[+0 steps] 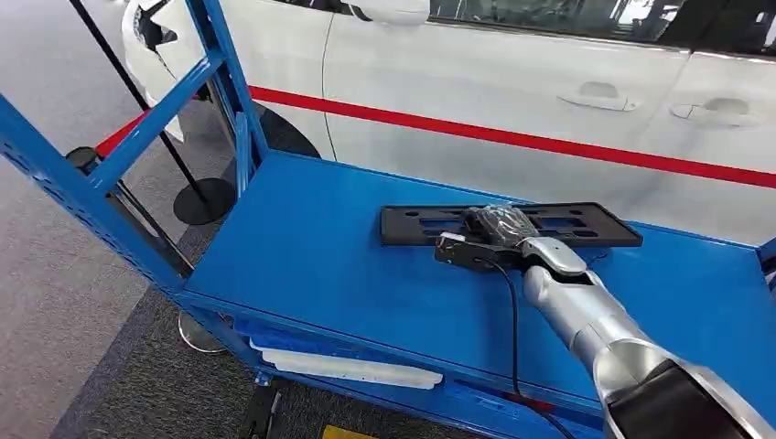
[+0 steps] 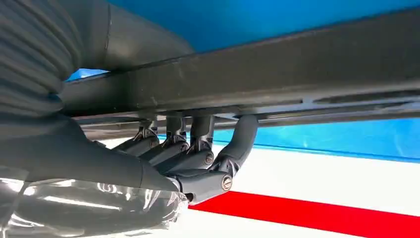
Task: Take the parts from the cabinet and place them on the table.
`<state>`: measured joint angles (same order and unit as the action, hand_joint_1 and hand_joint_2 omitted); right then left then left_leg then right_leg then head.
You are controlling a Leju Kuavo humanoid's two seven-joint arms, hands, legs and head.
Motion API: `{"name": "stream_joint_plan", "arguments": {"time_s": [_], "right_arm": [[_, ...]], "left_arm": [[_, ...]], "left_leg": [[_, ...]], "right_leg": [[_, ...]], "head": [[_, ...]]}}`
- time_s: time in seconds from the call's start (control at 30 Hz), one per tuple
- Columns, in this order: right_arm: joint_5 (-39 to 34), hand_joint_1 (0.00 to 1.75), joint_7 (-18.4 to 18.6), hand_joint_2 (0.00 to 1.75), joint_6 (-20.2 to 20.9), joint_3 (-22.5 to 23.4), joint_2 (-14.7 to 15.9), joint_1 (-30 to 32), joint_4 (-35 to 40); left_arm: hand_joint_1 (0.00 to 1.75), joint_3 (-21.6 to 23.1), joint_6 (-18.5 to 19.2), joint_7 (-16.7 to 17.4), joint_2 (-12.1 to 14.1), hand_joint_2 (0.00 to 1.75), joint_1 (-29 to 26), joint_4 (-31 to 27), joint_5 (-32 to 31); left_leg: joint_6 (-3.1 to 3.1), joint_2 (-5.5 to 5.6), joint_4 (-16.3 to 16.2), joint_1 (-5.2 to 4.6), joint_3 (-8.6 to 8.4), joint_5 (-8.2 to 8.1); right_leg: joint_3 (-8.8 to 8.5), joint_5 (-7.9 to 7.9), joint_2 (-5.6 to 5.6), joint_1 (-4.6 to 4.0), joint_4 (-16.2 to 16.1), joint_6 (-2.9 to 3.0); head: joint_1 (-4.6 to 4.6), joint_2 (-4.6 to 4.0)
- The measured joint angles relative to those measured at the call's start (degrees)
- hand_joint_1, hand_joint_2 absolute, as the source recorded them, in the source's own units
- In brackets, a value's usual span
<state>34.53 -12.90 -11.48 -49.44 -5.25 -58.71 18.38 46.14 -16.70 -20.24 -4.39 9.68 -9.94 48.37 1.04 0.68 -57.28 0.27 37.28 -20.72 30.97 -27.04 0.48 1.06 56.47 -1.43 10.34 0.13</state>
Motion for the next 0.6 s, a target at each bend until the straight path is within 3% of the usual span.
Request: {"name": "stream_joint_plan", "arguments": {"time_s": [0.27,0.3,0.47,0.6], "right_arm": [[-0.5,1.75,-0.2,1.75,0.1,0.1,0.0,0.0,0.0],[-0.5,1.75,-0.2,1.75,0.1,0.1,0.0,0.0,0.0],[-0.6,1.75,-0.3,1.75,0.0,0.4,0.0,0.0,0.0],[-0.6,1.75,-0.3,1.75,0.1,0.4,0.0,0.0,0.0]], "left_arm": [[0.0,0.0,0.1,-0.8,0.0,0.0,0.0,0.0,-0.3],[0.0,0.0,0.2,-1.5,0.0,1.75,0.1,0.0,-0.6],[0.0,0.0,0.1,-5.1,-0.1,1.75,1.0,-0.2,-2.2],[0.0,0.0,0.1,-5.3,-0.3,1.75,1.8,-0.4,-2.2]], "left_leg": [[0.0,0.0,0.0,0.0,0.0,0.0],[0.0,0.0,0.0,0.0,-0.01,0.0],[0.01,0.0,0.0,0.0,-0.01,0.01],[0.01,0.0,0.0,0.0,-0.01,0.01]], "right_leg": [[-0.01,0.01,0.0,0.0,0.0,0.0],[-0.01,0.01,0.0,0.0,0.0,0.0],[-0.01,0.01,0.0,0.0,0.0,-0.01],[-0.06,0.01,0.01,0.0,0.0,-0.01]], "head": [[0.0,0.0],[0.0,0.0],[0.0,0.0],[0.0,0.0]]}}
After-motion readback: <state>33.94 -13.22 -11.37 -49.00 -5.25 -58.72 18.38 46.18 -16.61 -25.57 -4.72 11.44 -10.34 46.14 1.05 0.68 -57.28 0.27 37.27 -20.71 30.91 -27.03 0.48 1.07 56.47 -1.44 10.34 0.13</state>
